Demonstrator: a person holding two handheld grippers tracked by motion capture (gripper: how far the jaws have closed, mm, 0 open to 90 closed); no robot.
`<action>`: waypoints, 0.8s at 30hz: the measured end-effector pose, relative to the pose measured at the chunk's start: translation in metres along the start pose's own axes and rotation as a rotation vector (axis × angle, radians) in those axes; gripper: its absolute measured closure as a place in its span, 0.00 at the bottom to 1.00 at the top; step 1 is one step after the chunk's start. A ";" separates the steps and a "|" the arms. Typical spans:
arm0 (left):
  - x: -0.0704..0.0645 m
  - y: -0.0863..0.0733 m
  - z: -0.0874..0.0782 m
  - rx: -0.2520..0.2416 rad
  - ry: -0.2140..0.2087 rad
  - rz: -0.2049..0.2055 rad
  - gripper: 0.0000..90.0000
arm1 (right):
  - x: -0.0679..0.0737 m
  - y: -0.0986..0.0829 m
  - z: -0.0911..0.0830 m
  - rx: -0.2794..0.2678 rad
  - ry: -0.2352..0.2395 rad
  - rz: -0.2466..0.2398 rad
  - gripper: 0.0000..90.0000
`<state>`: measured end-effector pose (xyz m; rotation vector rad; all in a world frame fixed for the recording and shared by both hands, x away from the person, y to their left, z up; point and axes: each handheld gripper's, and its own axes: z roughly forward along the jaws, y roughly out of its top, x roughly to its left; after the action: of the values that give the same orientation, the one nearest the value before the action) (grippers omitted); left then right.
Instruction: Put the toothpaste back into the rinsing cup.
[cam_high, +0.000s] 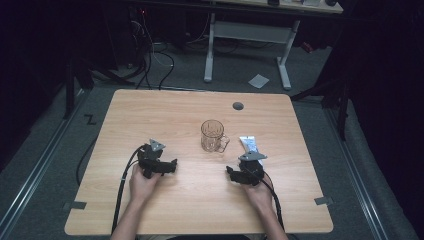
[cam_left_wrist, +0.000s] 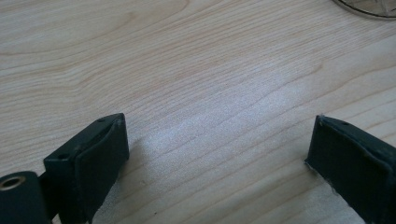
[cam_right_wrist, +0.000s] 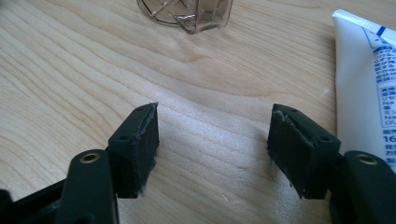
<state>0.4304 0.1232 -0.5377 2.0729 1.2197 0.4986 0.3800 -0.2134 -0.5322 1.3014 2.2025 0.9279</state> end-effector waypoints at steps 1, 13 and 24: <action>0.000 0.000 0.000 0.000 0.000 0.000 0.06 | 0.000 0.000 0.000 0.000 0.000 0.000 0.37; 0.000 0.000 0.000 0.000 -0.001 0.001 0.06 | -0.001 0.002 -0.003 0.008 0.020 0.022 0.38; 0.000 0.000 0.000 0.000 -0.001 0.000 0.06 | 0.000 0.005 -0.016 -0.048 0.032 0.030 0.40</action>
<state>0.4308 0.1231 -0.5378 2.0729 1.2188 0.4983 0.3725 -0.2174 -0.5172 1.3096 2.1766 1.0134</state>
